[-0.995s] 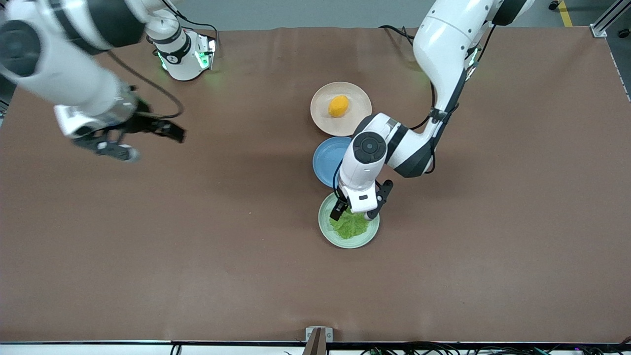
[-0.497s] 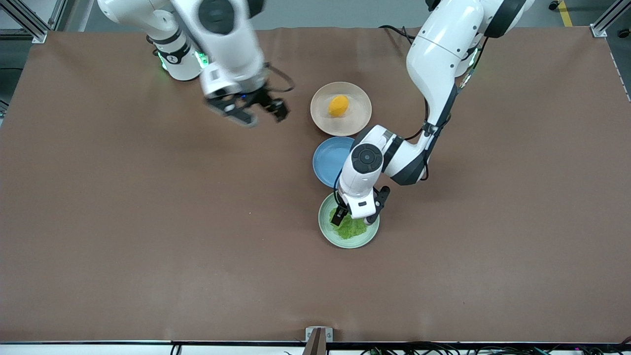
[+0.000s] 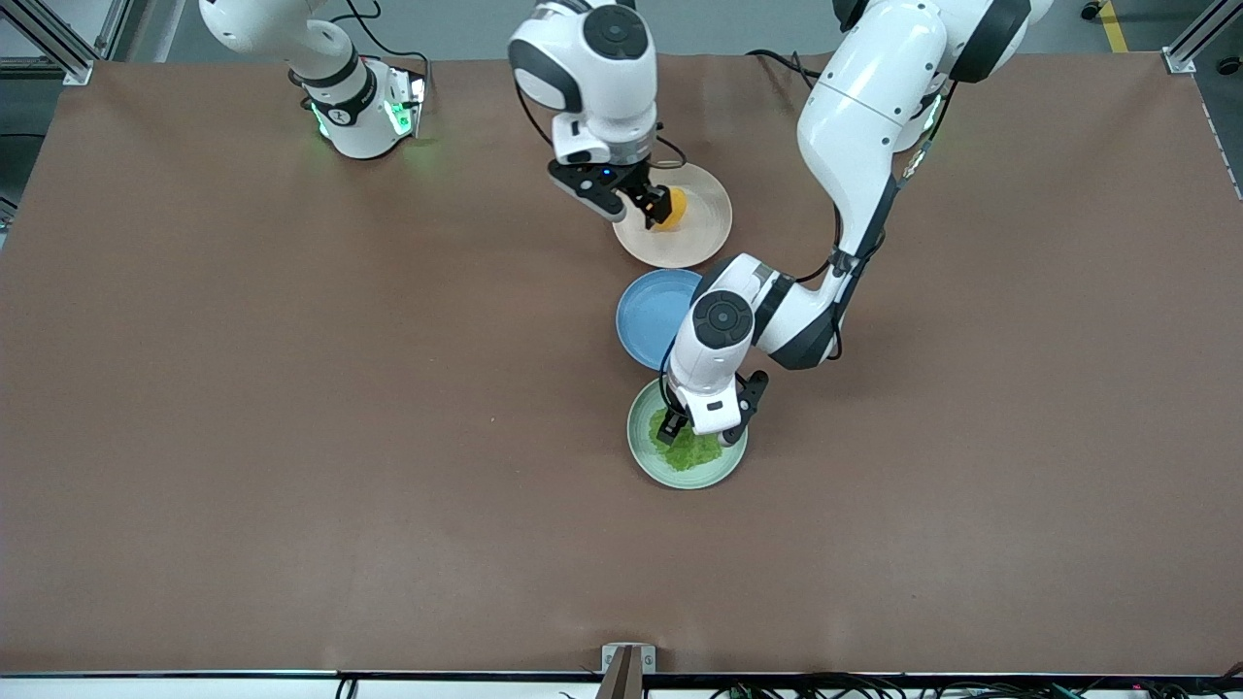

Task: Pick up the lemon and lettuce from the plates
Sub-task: 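Lower the left gripper onto the lettuce while the right gripper reaches the lemon, then close the left gripper on the lettuce and the right gripper on the lemon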

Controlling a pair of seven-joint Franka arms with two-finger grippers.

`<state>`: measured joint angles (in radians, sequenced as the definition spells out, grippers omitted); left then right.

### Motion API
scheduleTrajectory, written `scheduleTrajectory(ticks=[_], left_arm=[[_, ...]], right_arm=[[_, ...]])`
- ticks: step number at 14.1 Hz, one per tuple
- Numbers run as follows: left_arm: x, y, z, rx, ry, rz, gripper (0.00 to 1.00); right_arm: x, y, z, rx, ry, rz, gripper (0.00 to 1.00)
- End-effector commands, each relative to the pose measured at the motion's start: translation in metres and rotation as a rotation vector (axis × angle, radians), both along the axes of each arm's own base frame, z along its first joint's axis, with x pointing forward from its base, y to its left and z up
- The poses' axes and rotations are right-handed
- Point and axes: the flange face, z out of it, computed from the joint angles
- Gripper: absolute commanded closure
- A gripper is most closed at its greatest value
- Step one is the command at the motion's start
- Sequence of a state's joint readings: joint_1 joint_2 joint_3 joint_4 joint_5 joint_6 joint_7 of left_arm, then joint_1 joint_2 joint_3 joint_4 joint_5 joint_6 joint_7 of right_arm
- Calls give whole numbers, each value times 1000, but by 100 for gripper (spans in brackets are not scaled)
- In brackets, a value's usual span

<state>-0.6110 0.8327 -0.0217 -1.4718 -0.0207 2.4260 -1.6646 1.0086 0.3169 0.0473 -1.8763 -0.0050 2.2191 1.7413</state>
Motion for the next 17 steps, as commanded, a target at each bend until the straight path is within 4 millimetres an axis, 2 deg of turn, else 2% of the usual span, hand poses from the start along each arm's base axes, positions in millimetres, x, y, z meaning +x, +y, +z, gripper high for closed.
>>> scheduleTrajectory(ticks=[1,6,8,14,17], left_arm=[[3,-4,0,3,-19,1,36],[4,-4,3,-1,-19,3,68],[5,-3,5,-5,-20,7,78],[7,-2,11,-13,-26,11,96],[11,-2,28,-26,-43,17,99]], right_arm=[[-23,23,-23,11,-26,-46,0],[-57,45,-82,-5,-18,-67,0],[-66,51,-103,5,-24,-68,0],[-74,60,-122,33,-32,-89,0],[-75,58,-129,17,-34,-78,6]])
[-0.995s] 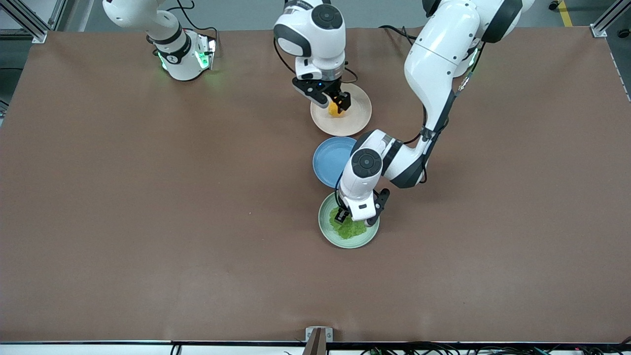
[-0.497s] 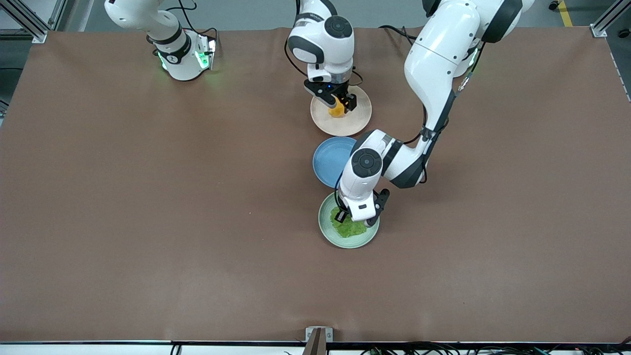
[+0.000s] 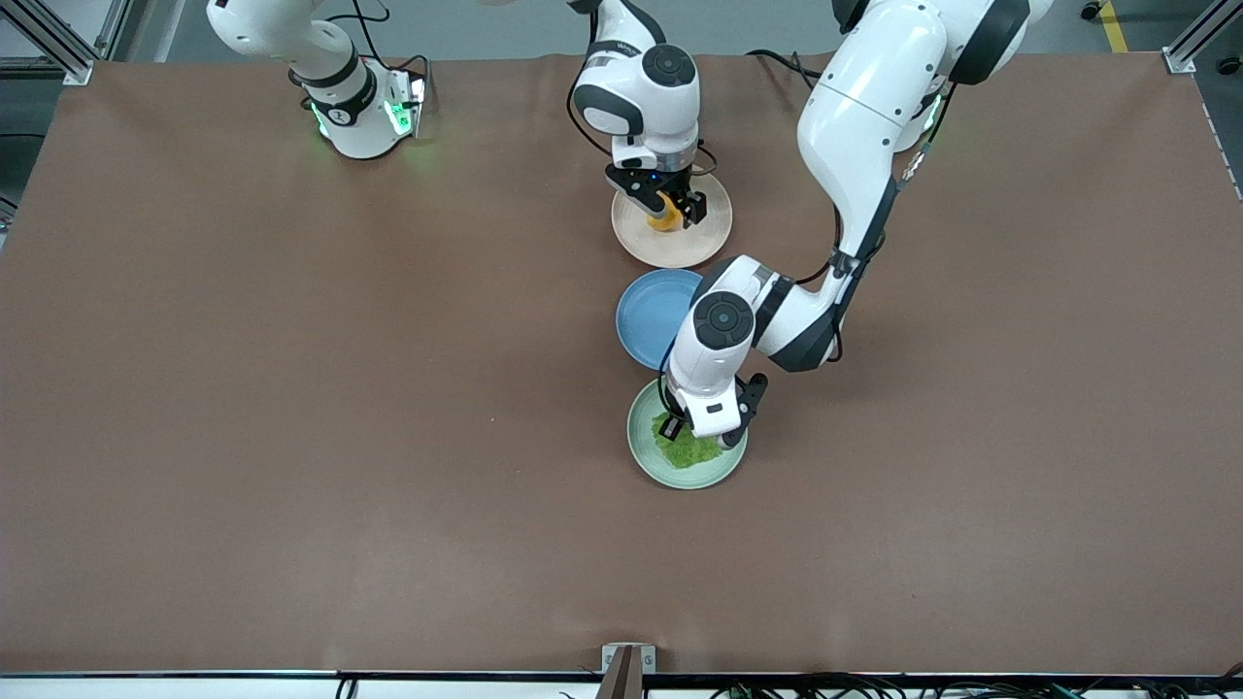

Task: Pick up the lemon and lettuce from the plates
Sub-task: 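Close the left gripper on the lettuce and the right gripper on the lemon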

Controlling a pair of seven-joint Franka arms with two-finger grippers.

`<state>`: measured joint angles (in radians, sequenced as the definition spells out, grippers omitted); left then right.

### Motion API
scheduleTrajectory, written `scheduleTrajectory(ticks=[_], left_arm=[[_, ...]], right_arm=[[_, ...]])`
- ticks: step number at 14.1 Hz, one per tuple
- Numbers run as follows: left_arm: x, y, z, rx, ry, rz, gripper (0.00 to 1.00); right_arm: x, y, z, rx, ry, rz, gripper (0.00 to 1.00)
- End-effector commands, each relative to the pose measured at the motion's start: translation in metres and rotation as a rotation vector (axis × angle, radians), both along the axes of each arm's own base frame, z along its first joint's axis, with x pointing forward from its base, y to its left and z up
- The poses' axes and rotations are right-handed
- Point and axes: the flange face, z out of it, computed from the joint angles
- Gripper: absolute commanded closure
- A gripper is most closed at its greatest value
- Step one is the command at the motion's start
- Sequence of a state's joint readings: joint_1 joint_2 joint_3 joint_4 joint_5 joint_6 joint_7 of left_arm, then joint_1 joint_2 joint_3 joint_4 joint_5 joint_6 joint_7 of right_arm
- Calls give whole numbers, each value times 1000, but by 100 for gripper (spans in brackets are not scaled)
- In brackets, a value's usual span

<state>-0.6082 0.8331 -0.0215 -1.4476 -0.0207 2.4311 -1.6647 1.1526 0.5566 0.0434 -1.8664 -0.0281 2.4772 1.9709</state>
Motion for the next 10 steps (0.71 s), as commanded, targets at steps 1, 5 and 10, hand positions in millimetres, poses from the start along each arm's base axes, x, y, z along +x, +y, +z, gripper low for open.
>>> scheduleTrajectory(ticks=[1,5,10], left_arm=[[5,1,24,-13,-24,15,99],[15,16,74,-26,-41,37,99],[11,89,151,46,61,101,99]], right_arm=[[-2,3,-7,-18,-25,-1,7],[-10,4,-11,-26,-22,14,21],[-17,2,-14,-88,-14,107,94]])
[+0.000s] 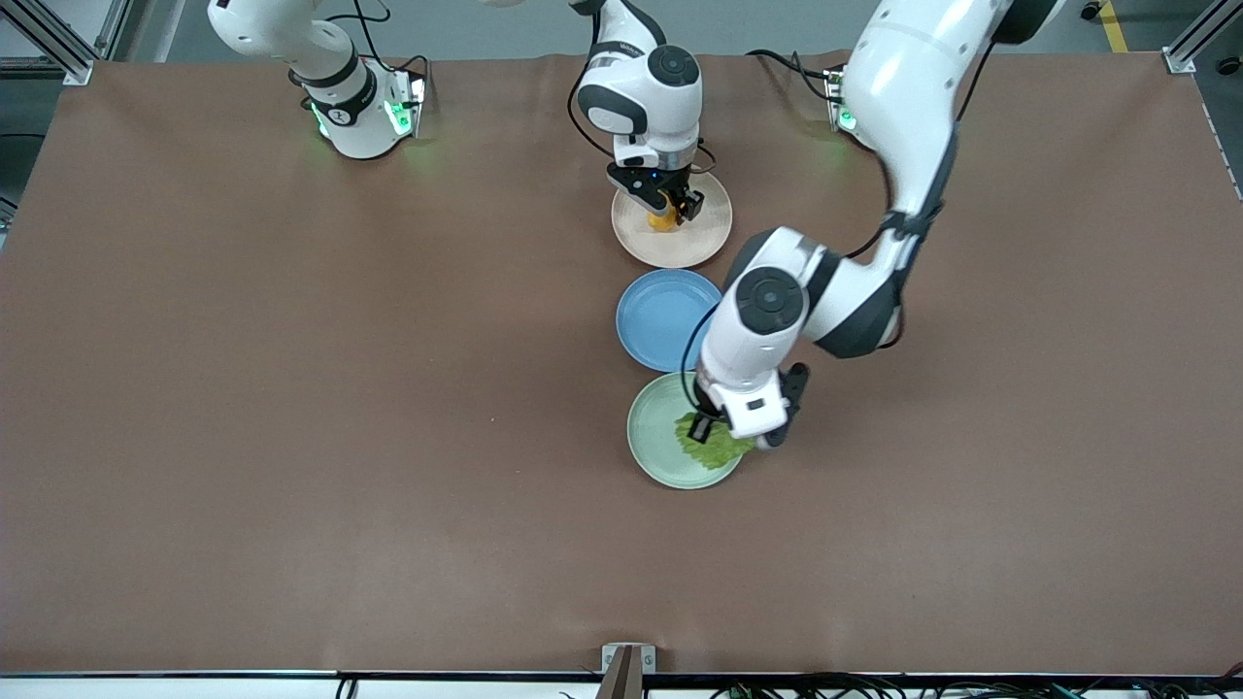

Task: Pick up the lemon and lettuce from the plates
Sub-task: 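Lift the lettuce with the left gripper while the right gripper carries the lemon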

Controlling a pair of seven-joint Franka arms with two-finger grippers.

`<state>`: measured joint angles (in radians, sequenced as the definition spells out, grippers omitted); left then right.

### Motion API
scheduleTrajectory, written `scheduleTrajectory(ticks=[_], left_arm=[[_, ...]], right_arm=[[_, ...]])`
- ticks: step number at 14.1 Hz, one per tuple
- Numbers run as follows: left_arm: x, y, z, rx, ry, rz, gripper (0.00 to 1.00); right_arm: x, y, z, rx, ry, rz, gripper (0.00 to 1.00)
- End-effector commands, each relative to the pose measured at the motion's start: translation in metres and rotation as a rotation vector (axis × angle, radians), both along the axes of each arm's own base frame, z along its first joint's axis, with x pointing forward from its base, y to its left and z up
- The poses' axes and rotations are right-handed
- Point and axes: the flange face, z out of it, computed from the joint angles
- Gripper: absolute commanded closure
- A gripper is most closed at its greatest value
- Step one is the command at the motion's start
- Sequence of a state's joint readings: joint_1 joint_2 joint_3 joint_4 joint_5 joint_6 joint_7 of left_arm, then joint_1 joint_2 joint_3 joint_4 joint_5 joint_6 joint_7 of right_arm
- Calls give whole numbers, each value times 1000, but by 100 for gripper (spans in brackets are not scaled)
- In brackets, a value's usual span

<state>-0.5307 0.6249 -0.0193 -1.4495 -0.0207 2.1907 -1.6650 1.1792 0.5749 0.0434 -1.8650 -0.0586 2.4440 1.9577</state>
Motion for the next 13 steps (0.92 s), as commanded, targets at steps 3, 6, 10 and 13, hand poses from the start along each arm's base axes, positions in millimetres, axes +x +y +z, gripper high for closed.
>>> scheduleTrajectory(ticks=[3,6,10,13], left_arm=[[-30,104,42,41,61,100,99],[-56,165,30,70,110,70,99],[-80,215,-8,65,83,41,99],[-100,245,-45,70,81,-3,98]], right_arm=[[20,0,20,-67,-6,36,100],[62,-24,64,-73,2,94,100],[145,-84,106,-54,9,214,100],[205,-157,117,-13,55,300,99]])
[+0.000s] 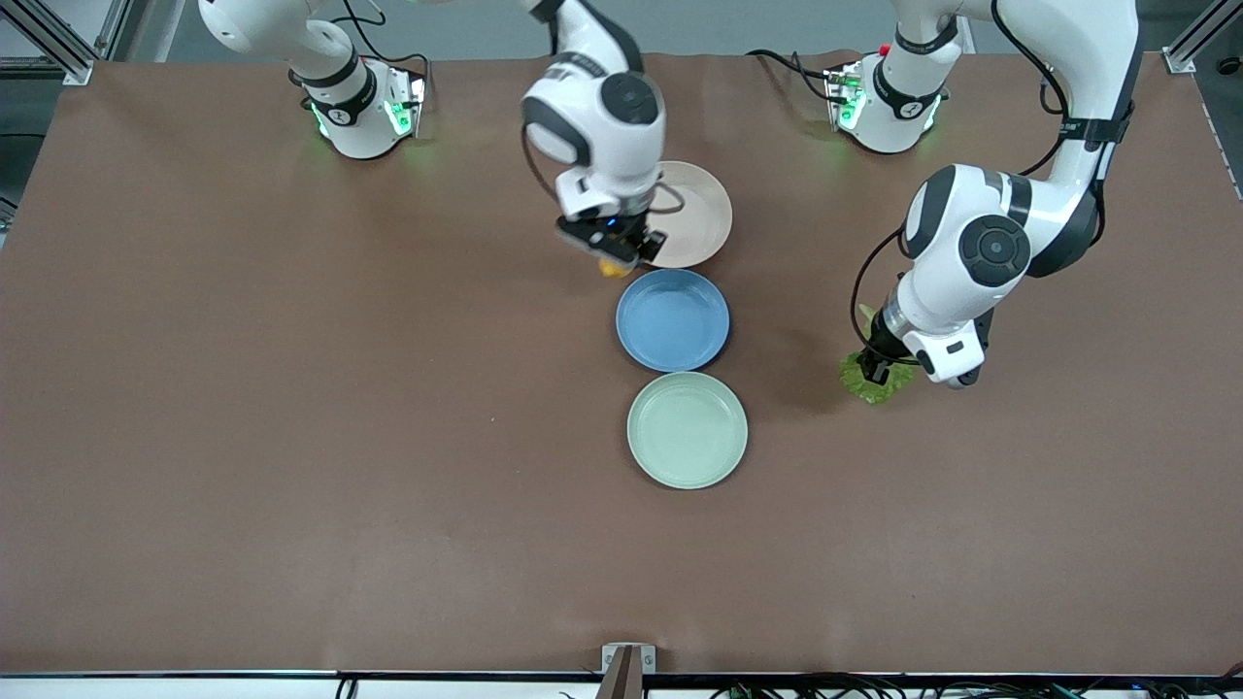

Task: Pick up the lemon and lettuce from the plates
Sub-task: 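Lift the lettuce with the left gripper while the right gripper carries the lemon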

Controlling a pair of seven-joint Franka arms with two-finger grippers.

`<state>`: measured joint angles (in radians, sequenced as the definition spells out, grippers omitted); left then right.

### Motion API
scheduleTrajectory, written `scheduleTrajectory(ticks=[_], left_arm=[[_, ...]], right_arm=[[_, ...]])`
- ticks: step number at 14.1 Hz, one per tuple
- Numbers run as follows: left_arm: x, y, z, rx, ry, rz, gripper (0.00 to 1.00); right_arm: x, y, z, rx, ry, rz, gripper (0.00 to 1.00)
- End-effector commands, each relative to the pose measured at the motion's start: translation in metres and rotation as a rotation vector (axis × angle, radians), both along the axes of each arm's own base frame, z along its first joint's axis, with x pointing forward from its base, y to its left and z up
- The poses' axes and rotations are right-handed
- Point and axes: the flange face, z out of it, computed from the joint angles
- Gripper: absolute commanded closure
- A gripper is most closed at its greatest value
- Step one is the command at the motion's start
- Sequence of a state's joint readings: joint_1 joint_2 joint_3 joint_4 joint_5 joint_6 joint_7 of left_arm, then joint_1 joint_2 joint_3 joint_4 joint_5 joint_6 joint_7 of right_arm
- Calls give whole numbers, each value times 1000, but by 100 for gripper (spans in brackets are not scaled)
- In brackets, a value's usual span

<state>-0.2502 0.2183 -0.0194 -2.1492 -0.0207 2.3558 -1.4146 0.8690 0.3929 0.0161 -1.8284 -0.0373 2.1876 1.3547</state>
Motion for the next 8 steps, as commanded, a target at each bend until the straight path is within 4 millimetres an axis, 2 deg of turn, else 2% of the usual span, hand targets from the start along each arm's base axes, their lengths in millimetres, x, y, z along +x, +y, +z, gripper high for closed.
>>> scheduleTrajectory(ticks=[1,4,6,8], left_arm=[[-27,19,-23,-6,-49,-47,98],[-39,30,-53,-8,-84,-60,97],[-41,37,-67,-7,-88,-67,96],[-43,39,-76,-5,-77,-68,94]], right_arm=[[37,-75,5,27,49,77,99],[84,-176,-6,20,85,187,99],[97,-247,-14,33,88,288,99],[104,-301,-23,43,88,363,99]])
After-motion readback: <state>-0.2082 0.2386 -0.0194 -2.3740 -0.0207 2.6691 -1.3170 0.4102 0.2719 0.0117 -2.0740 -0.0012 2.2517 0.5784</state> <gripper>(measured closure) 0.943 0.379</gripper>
